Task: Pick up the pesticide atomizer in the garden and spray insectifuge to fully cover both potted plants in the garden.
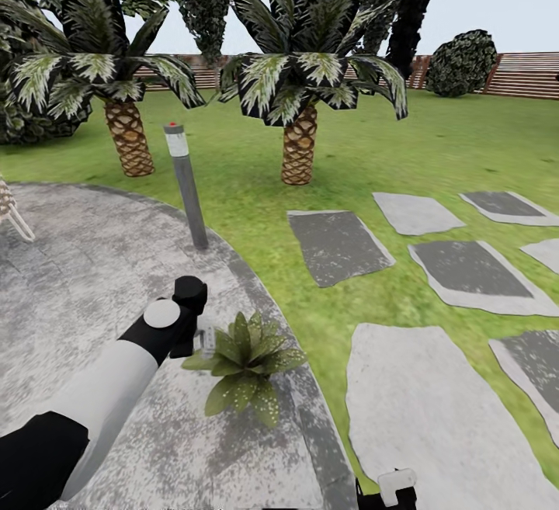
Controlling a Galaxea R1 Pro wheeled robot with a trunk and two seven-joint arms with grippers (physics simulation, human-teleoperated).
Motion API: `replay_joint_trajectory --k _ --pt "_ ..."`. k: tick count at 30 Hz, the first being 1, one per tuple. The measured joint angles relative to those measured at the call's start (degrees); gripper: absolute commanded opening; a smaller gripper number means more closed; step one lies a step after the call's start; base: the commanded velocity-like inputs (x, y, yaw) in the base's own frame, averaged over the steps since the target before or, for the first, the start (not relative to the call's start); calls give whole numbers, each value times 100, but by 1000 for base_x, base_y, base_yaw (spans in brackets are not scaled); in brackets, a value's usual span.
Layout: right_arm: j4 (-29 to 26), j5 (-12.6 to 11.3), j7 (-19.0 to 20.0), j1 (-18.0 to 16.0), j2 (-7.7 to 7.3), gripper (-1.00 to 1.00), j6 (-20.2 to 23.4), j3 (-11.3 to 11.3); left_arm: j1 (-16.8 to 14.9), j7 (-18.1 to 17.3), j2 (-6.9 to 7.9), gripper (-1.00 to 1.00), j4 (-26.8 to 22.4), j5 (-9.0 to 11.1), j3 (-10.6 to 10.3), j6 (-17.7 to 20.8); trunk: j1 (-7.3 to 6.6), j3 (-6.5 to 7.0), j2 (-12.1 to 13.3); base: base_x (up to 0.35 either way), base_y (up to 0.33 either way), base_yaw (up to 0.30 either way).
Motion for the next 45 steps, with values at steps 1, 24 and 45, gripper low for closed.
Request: replay_joint_trajectory --k 1,24,45 --pt "0 0 1 0 0 100 0 0 0 0 2 -100 0 -5 -1 0 0 0 0 0 0 243" --pt "0 2 1 0 0 100 0 1 185 1 -359 -100 -2 -25 -65 17 0 0 0 74 70 37" --pt "0 1 1 0 0 100 0 2 100 0 -52 -100 0 12 20 24 0 0 0 0 0 0"
